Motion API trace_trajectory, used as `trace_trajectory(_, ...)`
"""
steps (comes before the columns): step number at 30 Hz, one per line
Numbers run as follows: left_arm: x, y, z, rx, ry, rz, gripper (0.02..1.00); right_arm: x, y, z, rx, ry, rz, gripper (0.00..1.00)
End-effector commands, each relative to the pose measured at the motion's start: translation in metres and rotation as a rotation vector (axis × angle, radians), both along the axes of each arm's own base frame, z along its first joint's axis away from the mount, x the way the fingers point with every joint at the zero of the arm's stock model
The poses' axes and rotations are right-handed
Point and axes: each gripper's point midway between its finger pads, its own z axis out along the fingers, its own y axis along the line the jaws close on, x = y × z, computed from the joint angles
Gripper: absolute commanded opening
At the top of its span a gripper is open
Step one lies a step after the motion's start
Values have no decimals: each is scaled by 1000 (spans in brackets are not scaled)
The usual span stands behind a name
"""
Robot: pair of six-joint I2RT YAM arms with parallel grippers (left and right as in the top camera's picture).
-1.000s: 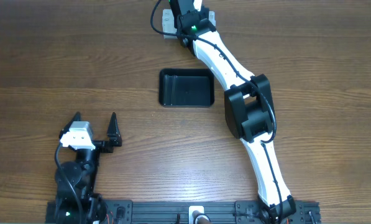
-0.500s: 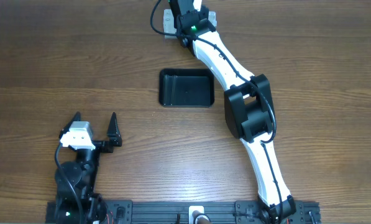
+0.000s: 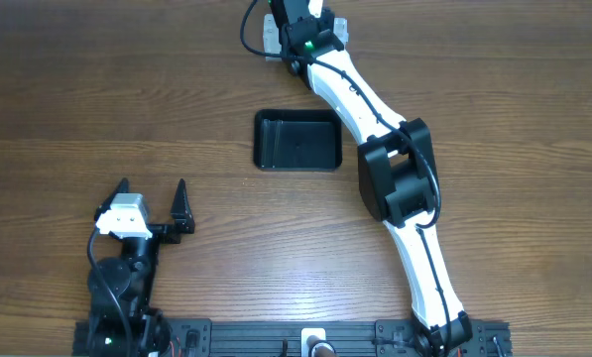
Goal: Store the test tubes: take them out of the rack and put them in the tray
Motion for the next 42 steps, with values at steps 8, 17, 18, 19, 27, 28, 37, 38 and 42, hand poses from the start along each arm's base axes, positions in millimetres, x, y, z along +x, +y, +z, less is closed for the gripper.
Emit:
trace_trajectory(8,0,0,-1,14,-3,-5,1000,-37,6,211,51,-338,3,121)
trace_trajectory(17,0,0,-1,14,-3,-5,1000,-110,25,229,44,-191,64,93)
trace_trajectory(18,0,0,-1,14,-3,-5,1000,-116,25,220,47,-151,56,82)
trace_trajectory(19,0,0,-1,14,-3,-5,1000,-125,25,207,54,-92,52,77)
trace_trajectory(27,0,0,-1,14,-3,-5,998,-171,27,106,102,325,89,36)
trace_trajectory(28,0,0,-1,14,-3,-5,1000,-175,28,94,104,355,91,38)
trace_trajectory(37,0,0,-1,14,-3,-5,1000,-186,42,3,163,467,119,73)
trace_trajectory(38,0,0,-1,14,-3,-5,1000,-187,43,-4,168,471,122,77)
trace_trajectory(42,0,0,-1,14,-3,-5,1000,-190,39,-22,173,481,104,86)
